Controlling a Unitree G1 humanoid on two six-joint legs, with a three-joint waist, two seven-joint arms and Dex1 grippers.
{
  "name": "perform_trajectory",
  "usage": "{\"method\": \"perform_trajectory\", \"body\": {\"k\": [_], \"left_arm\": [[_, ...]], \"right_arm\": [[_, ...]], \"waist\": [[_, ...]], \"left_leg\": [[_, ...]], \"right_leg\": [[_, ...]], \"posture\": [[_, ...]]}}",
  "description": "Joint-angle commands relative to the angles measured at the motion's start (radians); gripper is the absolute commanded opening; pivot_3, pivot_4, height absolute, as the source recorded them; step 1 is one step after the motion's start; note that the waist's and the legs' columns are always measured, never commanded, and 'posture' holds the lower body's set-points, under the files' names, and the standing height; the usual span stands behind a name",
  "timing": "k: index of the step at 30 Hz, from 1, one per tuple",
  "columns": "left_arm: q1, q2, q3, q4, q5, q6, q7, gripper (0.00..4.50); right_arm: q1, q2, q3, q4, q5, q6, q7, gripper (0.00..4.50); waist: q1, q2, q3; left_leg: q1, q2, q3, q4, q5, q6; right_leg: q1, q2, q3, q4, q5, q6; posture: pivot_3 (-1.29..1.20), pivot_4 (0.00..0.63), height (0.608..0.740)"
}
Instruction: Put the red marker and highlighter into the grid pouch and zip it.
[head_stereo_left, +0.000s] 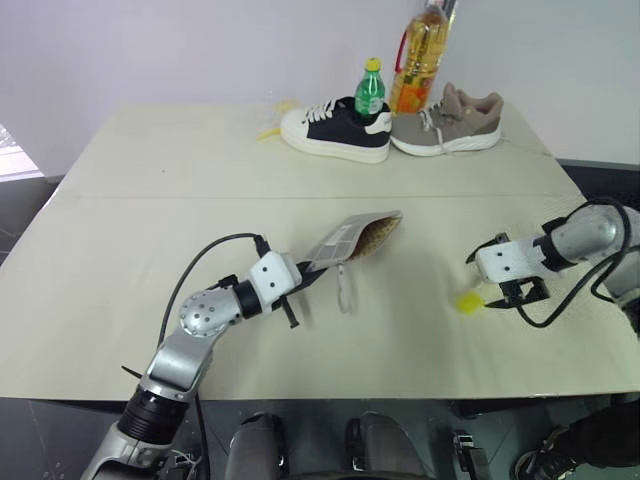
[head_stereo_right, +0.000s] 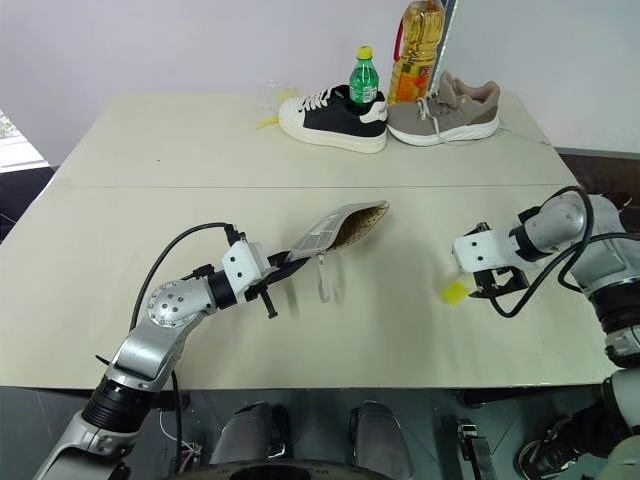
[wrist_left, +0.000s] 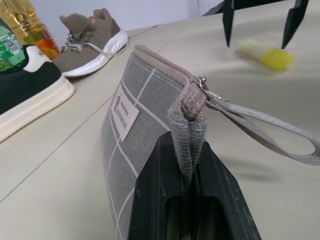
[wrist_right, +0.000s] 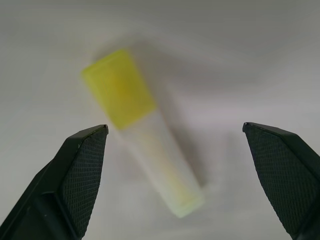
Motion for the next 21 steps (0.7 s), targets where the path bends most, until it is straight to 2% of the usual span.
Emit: {"method": "perform_trajectory", "body": {"k": [1,4,7,12,13,15,21], "left_arm": [[0.01,0.0,-0.005,-0.044,-0.001,0.0,0.003,0.0],[0.017,-0.001,-0.005,-0.052,0.001,0.004,0.008,0.0],[0.019,-0.003,-0.005,-0.058,0.002,0.007,0.011,0.0],[0.016,-0.002,0.003,-0.06,-0.002,0.013,0.012,0.0],[0.015,-0.001,0.008,-0.06,-0.004,0.015,0.013,0.0],[0.015,0.001,0.015,-0.059,-0.007,0.015,0.012,0.0],[0.004,0.006,0.063,-0.061,-0.03,0.023,0.028,0.0]], "right_arm": [[-0.051,0.009,0.006,0.065,-0.022,-0.07,0.025,4.49],[-0.059,0.033,0.022,0.115,-0.03,-0.105,0.041,4.49],[-0.042,0.054,0.03,0.147,-0.027,-0.124,0.055,3.7],[-0.026,0.077,0.006,0.123,-0.001,-0.101,0.054,1.16],[-0.021,0.08,-0.006,0.101,0.013,-0.088,0.052,0.85],[-0.017,0.085,-0.025,0.069,0.033,-0.061,0.045,0.85],[-0.021,0.152,-0.175,-0.194,0.175,0.221,-0.064,0.85]], "waist": [[0.0,0.0,0.0],[-0.001,0.0,0.0],[0.001,0.0,0.0],[-0.004,-0.001,0.0],[-0.004,-0.001,0.0],[-0.004,-0.001,0.0],[0.0,0.001,0.001]], "left_leg": [[0.0,0.0,0.0,0.0,0.0,0.0],[0.001,0.0,0.0,0.0,0.0,0.0],[0.001,0.0,0.0,0.0,0.0,0.0],[0.004,0.0,0.0,0.0,0.0,0.0],[0.005,0.0,0.0,0.0,0.0,0.0],[0.007,0.0,0.0,-0.001,0.0,0.0],[0.007,0.001,0.0,-0.002,0.0,0.0]], "right_leg": [[0.0,0.0,0.0,0.0,0.0,0.0],[0.001,0.0,0.0,0.0,0.0,0.0],[0.002,0.0,0.0,0.0,0.0,0.0],[0.004,0.0,0.0,0.0,0.0,0.0],[0.005,0.0,0.0,0.0,0.0,0.0],[0.006,0.0,0.0,0.0,0.0,0.0],[0.004,0.0,0.002,0.002,0.0,0.0]], "posture": [[0.0,0.15,0.705],[0.0,0.15,0.705],[0.0,0.15,0.705],[0.0,0.15,0.705],[0.0,0.15,0.705],[0.0,0.15,0.705],[0.0,0.15,0.705]]}}
